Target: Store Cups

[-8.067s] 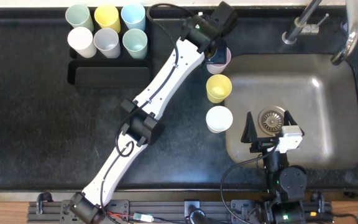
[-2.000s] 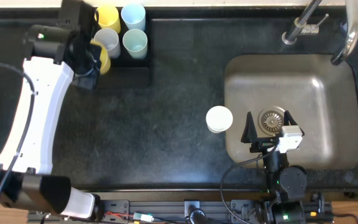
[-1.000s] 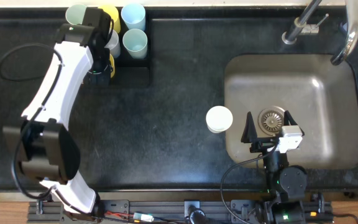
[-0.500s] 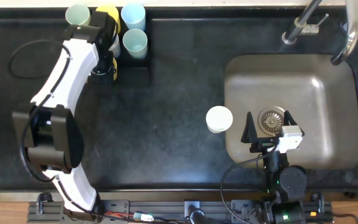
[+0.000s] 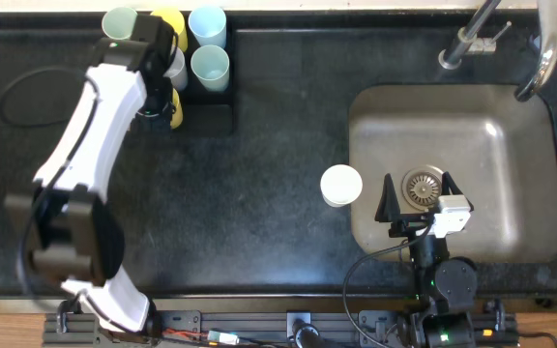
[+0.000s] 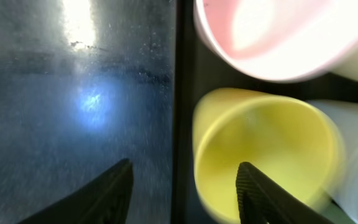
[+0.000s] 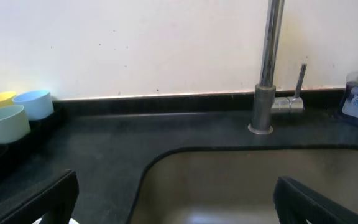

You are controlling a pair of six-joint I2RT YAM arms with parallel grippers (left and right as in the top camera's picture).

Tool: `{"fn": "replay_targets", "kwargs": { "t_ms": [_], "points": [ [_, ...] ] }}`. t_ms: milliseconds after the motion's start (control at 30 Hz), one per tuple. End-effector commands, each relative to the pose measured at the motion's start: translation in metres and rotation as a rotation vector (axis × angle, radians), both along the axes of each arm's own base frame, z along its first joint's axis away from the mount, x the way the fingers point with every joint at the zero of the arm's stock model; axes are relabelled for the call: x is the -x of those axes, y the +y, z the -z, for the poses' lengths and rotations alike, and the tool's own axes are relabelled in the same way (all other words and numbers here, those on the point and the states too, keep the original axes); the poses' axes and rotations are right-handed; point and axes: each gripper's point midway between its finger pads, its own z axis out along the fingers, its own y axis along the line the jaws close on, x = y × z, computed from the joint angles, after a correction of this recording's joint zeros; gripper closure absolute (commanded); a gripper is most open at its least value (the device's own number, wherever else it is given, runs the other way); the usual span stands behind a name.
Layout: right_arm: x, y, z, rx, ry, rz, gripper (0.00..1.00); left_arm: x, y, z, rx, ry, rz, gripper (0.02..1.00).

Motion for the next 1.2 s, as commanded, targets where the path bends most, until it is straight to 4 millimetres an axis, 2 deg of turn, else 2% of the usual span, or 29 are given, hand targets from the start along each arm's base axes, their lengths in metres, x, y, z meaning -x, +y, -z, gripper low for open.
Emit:
{"fn": "replay_targets", "kwargs": {
  "t_ms": [33, 133, 167, 233, 267, 333, 367, 433, 500, 567, 667, 767, 900, 1067, 1200],
  "points": [
    [0.000, 0.000, 0.003, -0.006, -0.002, 0.003, 0.005, 0.018, 0.016, -0.102, -0.049, -0.267, 0.039, 0.305],
    [0.000, 0.000, 0.003, -0.005, -0.002, 0.003, 0.003, 0.023, 0.031, -0.152, -0.181, -0.406, 0.171, 0.119],
    [0.000, 0.000, 0.003, -0.006, -0.002, 0.003, 0.005, 0.021, 0.034, -0.171, -0.248, -0.457, 0.254, 0.018],
    [0.000, 0.000, 0.003, -0.006, -0.002, 0.003, 0.005, 0.011, 0.034, -0.211, -0.419, -0.566, 0.508, 0.018],
    [0.000, 0.000, 0.003, -0.006, -0.002, 0.003, 0.005, 0.004, 0.026, -0.235, -0.538, -0.640, 0.697, 0.018],
    [0.000, 0.000, 0.003, -0.006, -0.002, 0.003, 0.003, 0.000, 0.007, -0.271, -0.736, -0.774, 0.976, 0.018],
    [0.000, 0.000, 0.003, -0.005, -0.002, 0.003, 0.003, 0.003, -0.001, -0.282, -0.822, -0.830, 1.065, 0.018],
    [0.000, 0.000, 0.003, -0.005, -0.002, 0.003, 0.005, 0.016, -0.002, -0.293, -0.947, -0.915, 1.106, 0.018],
    [0.000, 0.000, 0.003, -0.005, -0.002, 0.003, 0.005, 0.033, 0.005, -0.290, -1.003, -0.979, 1.055, 0.018],
    [0.000, 0.000, 0.003, -0.006, -0.002, 0.003, 0.003, 0.053, 0.014, -0.276, -1.042, -1.015, 1.009, 0.018],
    [0.000, 0.000, 0.003, -0.006, -0.002, 0.003, 0.003, 0.083, 0.025, -0.237, -1.070, -1.031, 0.976, 0.018],
    [0.000, 0.000, 0.003, -0.006, -0.002, 0.003, 0.003, 0.108, 0.025, -0.201, -1.079, -1.062, 0.981, 0.018],
    [0.000, 0.000, 0.003, -0.006, -0.002, 0.003, 0.007, 0.136, 0.021, -0.168, -1.109, -1.135, 0.976, 0.018],
    [0.000, 0.000, 0.003, -0.006, -0.002, 0.003, 0.005, 0.152, 0.012, -0.144, -1.132, -1.211, 0.998, 0.020],
    [0.000, 0.000, 0.003, -0.006, -0.002, 0.003, 0.005, 0.151, -0.001, -0.123, -1.100, -1.246, 1.064, 0.018]
  ]
}}
